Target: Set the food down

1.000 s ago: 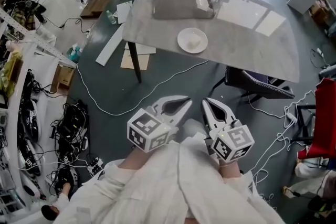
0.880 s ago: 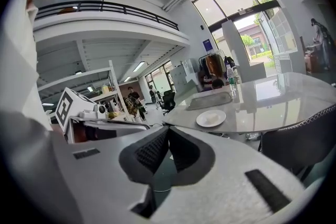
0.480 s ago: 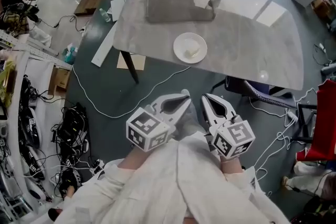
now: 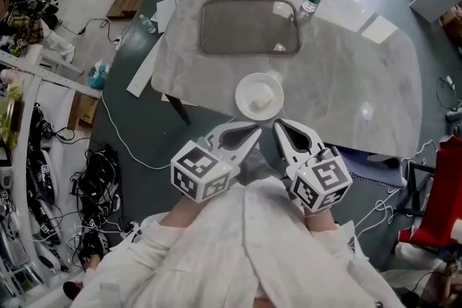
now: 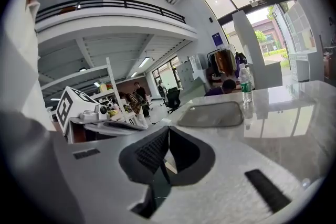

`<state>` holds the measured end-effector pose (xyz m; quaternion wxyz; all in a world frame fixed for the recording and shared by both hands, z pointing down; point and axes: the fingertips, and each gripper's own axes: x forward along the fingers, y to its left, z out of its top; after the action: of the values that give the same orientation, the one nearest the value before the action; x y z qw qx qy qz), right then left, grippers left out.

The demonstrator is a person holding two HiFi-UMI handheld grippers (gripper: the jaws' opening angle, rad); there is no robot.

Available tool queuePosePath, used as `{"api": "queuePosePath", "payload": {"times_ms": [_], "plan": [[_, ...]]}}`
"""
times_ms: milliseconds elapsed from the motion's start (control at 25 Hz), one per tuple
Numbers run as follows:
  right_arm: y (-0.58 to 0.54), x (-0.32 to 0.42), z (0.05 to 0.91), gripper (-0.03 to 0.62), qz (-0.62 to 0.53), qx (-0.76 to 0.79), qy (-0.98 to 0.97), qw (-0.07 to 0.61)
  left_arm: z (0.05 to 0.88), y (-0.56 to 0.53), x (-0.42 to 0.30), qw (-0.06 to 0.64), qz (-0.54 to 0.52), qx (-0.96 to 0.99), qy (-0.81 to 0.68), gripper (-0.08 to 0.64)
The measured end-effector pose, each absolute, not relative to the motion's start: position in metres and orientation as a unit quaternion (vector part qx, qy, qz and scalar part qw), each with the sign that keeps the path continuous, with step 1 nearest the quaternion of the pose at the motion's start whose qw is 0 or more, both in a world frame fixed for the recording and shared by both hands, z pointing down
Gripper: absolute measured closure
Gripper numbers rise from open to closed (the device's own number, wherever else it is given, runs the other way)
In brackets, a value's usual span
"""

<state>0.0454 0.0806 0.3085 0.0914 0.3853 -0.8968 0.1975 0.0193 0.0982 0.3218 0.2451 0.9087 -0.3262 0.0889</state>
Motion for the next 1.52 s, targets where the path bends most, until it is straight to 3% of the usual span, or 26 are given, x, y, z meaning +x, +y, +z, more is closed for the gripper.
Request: {"api": "queuePosePath", "payload": {"times_ms": [720, 1520], "plan": [[-0.049, 0.063, 0.326, 0.591, 0.218, 0.346, -0.905, 0.113, 0.327, -0.035, 0.024, 0.256, 0.086, 0.884, -0.381, 0.536], [-0.070, 0.062, 0.342, 0.591, 0.260, 0.401, -0.871, 0.112, 0.352, -0.037, 0.008, 0.324, 0.118, 0.884, -0.315, 0.535]]}}
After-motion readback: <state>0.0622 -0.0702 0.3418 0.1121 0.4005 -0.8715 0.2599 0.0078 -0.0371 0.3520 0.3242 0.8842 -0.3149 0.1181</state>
